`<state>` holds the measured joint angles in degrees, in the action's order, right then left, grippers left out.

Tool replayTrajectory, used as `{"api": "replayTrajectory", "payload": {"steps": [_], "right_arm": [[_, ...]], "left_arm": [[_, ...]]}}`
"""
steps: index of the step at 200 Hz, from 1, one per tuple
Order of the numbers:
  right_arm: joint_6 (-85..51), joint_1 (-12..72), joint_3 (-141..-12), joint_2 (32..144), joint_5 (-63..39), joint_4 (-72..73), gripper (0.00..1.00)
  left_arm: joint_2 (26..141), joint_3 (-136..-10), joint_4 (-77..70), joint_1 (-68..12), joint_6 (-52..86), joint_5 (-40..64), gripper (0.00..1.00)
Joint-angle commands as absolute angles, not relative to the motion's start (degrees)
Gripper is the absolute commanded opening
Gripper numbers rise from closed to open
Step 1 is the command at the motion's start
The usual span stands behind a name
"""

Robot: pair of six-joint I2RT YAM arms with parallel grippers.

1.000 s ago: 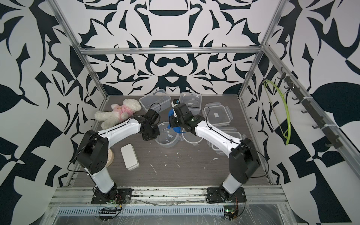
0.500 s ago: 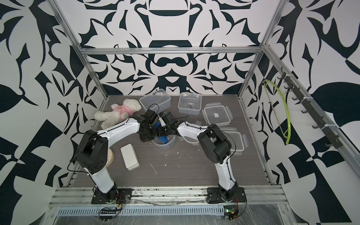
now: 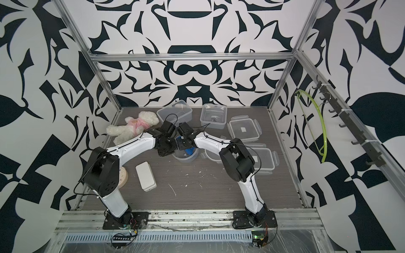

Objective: Wipe the insides of the lunch boxes
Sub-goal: Pick up the lunch box from the center of the board.

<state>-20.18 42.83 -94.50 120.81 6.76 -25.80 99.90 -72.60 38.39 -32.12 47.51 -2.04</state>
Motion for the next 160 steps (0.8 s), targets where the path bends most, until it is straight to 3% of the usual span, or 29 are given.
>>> {"api": "replayTrajectory", "payload": {"steps": [1,25,51,67,96,116,139,160], "right_arm": [[-9.71,42.19,-101.02,120.9,34.03,-38.01,0.0],[-7.24,42.86,-100.45,123.28,39.12,-45.91,0.0],[-6.87,45.94,-98.45,123.64,37.01,-54.46,0.0],[-6.17,47.67,-95.48,121.16,25.84,-55.67,0.0],[-4.66,48.86,-88.02,114.41,-4.87,-50.0,0.0],[-4.32,49.02,-86.88,113.8,-20.81,-47.09,0.0],[-5.06,50.11,-89.1,117.05,-31.91,-44.37,0.0],[-6.31,51.74,-93.28,121.65,-32.12,-42.79,0.0]], "left_arm": [[98.99,-71.93,41.48,-33.66,46.14,0.15,0.05],[99.82,-72.65,41.72,-33.67,45.97,0.14,0.05],[100.46,-73.49,41.92,-33.71,45.79,-0.63,0.05],[101.02,-74.21,42.01,-33.66,45.57,-1.03,0.05],[101.81,-74.36,40.8,-33.67,45.62,-1.7,0.04],[102.32,-74.61,40.35,-33.73,45.79,-1.75,0.04],[102.79,-75.08,40.36,-33.72,45.79,-1.54,0.04],[102.33,-74.62,40.25,-33.76,46.05,-1.19,0.04]]}}
